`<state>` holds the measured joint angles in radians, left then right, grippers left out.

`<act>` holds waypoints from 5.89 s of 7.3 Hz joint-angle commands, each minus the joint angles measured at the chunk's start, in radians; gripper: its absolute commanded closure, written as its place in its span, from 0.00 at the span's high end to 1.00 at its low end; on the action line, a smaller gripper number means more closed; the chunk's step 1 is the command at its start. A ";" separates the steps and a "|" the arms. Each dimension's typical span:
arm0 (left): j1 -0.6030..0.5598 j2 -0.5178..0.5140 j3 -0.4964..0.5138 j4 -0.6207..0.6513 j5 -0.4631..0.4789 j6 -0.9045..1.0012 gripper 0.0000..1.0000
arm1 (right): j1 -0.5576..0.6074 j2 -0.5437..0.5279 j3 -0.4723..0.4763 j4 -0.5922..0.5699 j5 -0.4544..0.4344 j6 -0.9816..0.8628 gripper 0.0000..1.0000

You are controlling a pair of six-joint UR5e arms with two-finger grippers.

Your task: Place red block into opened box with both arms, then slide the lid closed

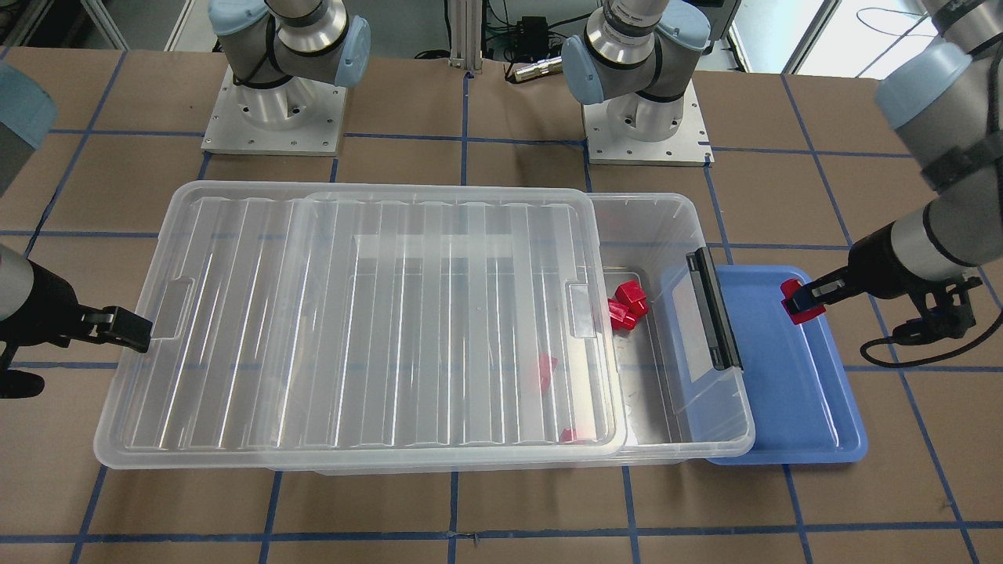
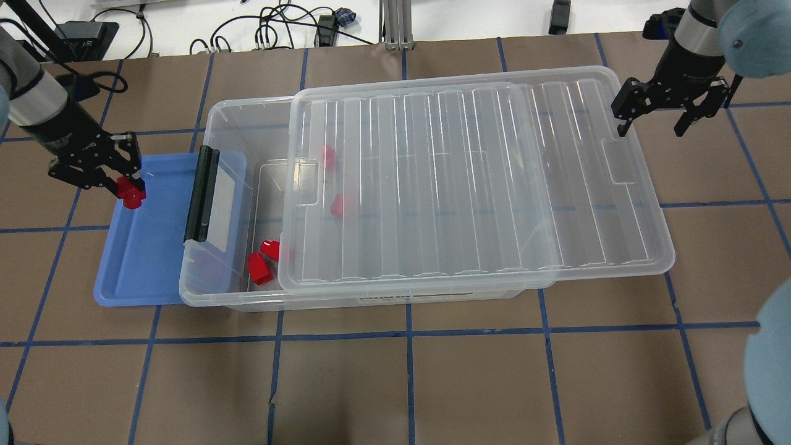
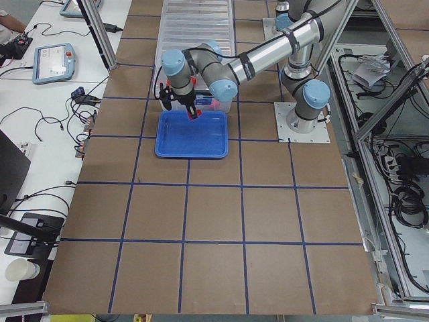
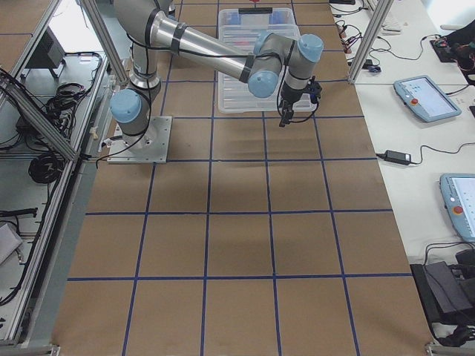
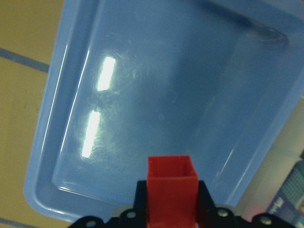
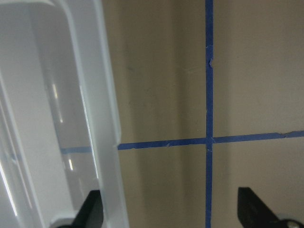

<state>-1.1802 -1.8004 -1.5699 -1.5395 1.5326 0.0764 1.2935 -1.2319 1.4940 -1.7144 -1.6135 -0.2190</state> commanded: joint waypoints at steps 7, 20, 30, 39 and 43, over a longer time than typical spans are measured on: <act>-0.318 0.006 -0.045 0.060 -0.046 -0.185 0.00 | -0.066 0.008 -0.008 0.002 -0.023 -0.120 1.00; -0.361 -0.046 -0.338 0.530 -0.074 -0.150 0.03 | -0.059 -0.109 -0.086 0.116 -0.016 -0.105 1.00; -0.363 0.004 -0.212 0.407 -0.017 -0.132 1.00 | -0.059 -0.110 -0.083 0.117 -0.017 -0.106 1.00; -0.371 0.190 0.129 -0.090 0.058 -0.085 1.00 | -0.143 -0.090 -0.057 0.144 -0.028 -0.118 1.00; -0.371 0.217 0.110 -0.085 0.047 0.031 1.00 | -0.171 -0.072 0.009 0.093 -0.017 -0.103 1.00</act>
<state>-1.5509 -1.5971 -1.4436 -1.6266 1.5769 0.1002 1.1214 -1.3189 1.4947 -1.6143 -1.6369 -0.3275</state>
